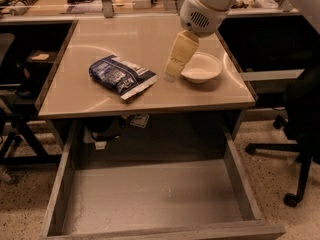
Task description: Place blue chip bag into top drawer
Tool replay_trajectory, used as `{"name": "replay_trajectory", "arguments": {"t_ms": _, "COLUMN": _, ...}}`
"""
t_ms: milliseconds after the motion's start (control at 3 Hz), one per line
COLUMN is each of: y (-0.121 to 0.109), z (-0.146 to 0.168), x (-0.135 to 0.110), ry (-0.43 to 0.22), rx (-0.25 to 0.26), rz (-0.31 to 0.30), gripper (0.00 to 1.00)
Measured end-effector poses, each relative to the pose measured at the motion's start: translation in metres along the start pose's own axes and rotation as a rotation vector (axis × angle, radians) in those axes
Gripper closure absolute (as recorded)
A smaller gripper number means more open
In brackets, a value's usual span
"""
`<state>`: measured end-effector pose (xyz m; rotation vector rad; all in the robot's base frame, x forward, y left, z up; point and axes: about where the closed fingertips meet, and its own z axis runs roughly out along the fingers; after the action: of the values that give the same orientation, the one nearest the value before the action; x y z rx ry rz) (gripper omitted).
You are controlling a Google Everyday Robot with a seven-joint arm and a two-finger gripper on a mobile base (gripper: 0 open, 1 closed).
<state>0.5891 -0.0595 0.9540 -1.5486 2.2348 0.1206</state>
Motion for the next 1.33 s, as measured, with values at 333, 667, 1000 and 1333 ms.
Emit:
{"name": "replay_trajectory", "arguments": {"t_ms": 333, "y": 0.010, "z": 0.016, "x": -0.031, "ry": -0.029, "rx": -0.023, "rz": -0.032, "gripper": 0.00}}
{"name": "replay_trajectory", "arguments": {"t_ms": 667, "y": 0.020, "z": 0.030, "x": -0.060, "ry": -0.027, "rx": -0.047, "rz": -0.080, "gripper": 0.00}}
{"name": "replay_trajectory", "arguments": {"t_ms": 1000, "y": 0.027, "z": 0.043, "x": -0.082, "ry": -0.016, "rx": -0.061, "rz": -0.117, "gripper": 0.00}}
{"name": "replay_trajectory", "arguments": {"t_ms": 1333, "y": 0.027, "z": 0.044, "x": -0.083, "ry": -0.016, "rx": -0.062, "rz": -0.118, "gripper": 0.00}}
